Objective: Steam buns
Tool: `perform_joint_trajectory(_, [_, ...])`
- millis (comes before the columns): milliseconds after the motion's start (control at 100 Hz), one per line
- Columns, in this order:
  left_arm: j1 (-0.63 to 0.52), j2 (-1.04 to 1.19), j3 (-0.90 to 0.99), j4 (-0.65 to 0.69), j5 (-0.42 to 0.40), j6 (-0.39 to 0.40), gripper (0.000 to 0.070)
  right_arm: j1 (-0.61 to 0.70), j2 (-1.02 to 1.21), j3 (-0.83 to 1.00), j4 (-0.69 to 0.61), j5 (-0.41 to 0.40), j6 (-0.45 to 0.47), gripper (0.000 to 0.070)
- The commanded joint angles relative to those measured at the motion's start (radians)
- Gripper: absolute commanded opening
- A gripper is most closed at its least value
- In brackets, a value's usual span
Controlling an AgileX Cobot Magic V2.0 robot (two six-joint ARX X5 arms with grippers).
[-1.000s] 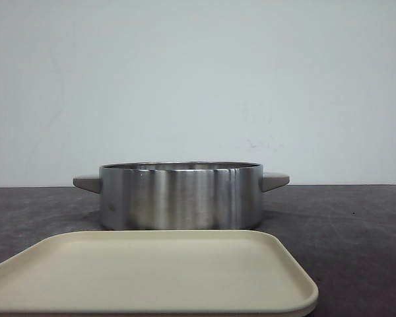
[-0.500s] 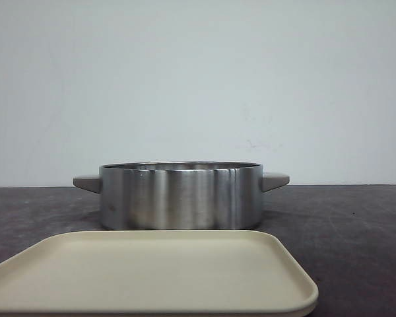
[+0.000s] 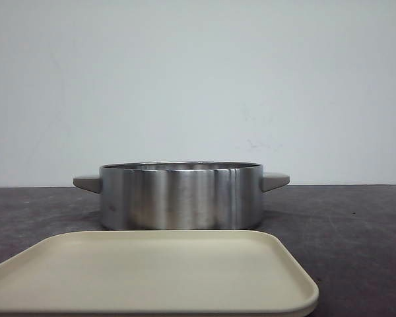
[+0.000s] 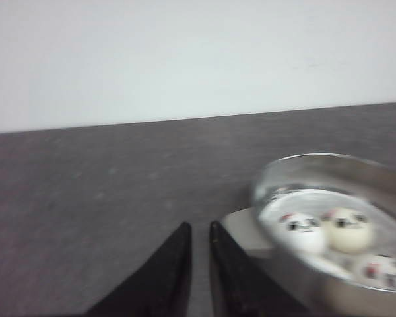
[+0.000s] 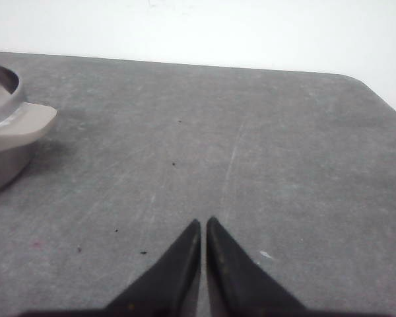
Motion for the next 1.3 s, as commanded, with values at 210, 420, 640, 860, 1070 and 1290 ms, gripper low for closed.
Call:
perform_joint_trajectory(210, [0.161,-0.227,-0.324,0.213,0.074,-0.011,0.0000,-0.001,-0.002,-0.003,0.011,-0.002,-0.005,0.0007])
perform_joint_trajectory(420, [0.264,-0.277,-0.402,0.204,0.074,-0.034,0.0000,-0.001,-0.002,-0.003,0.011,-0.001,-0.005,0.0007])
perform_joint_trajectory(640, [0.330,-0.301,-0.457,0.231,0.162,0.005,0.0000,-0.001,-0.002,-0.003,0.011,-0.001,-0.005,0.0007])
perform_joint_trajectory(860, [0.369,-0.360,-0.478,0.153,0.230,0.019,0.0000,-0.001,-0.002,-0.003,0.011,-0.001,-0.005,0.0007])
perform_joint_trajectory(1070, [0.389,-0.378,-0.478,0.048,0.231,0.023,0.0000,-0.001,-0.002,-0.003,0.011,0.000,-0.005,0.0008])
perform_joint_trajectory(1290, [0.408,-0.378,-0.477,0.047,0.238,0.010,0.0000,-0.001,-0.002,-0.003,0.011,0.001,-0.005,0.0007])
